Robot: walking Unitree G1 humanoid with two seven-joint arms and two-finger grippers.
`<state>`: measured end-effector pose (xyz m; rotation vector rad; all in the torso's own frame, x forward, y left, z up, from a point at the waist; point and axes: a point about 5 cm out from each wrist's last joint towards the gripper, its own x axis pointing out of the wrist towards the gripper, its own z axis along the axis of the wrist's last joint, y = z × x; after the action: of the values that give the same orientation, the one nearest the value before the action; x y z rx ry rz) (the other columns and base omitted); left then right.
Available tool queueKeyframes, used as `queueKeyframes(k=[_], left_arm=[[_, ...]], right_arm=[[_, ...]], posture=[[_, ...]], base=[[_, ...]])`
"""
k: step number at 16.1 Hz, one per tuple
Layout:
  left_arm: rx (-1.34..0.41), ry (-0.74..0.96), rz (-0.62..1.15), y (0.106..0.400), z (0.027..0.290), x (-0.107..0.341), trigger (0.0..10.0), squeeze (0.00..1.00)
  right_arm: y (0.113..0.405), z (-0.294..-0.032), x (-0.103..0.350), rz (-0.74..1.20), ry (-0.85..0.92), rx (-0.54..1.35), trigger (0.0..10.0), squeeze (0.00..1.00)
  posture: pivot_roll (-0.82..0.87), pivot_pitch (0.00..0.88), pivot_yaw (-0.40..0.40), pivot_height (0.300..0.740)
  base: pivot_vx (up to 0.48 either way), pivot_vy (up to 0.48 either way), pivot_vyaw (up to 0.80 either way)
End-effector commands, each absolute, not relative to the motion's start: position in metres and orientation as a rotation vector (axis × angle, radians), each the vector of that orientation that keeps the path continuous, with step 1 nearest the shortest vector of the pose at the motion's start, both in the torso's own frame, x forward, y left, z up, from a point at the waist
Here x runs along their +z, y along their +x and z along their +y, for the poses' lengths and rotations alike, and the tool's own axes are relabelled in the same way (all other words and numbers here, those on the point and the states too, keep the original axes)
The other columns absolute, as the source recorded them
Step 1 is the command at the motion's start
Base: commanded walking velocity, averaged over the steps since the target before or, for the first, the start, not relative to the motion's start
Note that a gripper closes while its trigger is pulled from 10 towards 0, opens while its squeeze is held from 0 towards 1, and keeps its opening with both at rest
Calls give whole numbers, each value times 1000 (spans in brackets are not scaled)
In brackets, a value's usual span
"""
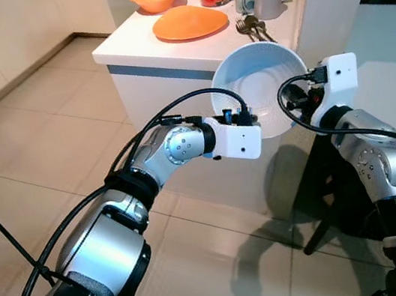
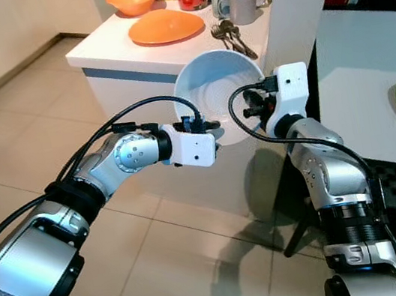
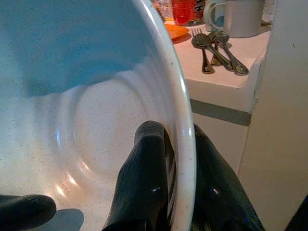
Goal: Setting the table
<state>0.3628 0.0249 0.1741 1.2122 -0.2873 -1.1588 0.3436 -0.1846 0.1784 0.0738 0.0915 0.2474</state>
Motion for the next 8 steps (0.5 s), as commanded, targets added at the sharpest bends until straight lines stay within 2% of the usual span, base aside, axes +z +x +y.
queueKeyframes(k=[1,5,6,8], left_arm=[[-1025,1103,-425,370,22,207,10000,1000],[-1069,1136,-408,368,21,203,10000,1000],[-1079,1142,-403,368,20,203,10000,0],[-1090,1137,-399,367,20,203,10000,0]], right_arm=[[339,-183,147,242,40,266,0,0],[339,-182,148,241,41,271,0,0],[337,-180,146,242,47,268,0,0],[335,-178,145,242,53,264,0,0]], posture=[[-19,0,-9,740],[-29,0,15,740],[-35,0,35,740],[-41,0,58,740]], base=[[0,0,0],[0,0,0],[0,0,0],[0,0,0]])
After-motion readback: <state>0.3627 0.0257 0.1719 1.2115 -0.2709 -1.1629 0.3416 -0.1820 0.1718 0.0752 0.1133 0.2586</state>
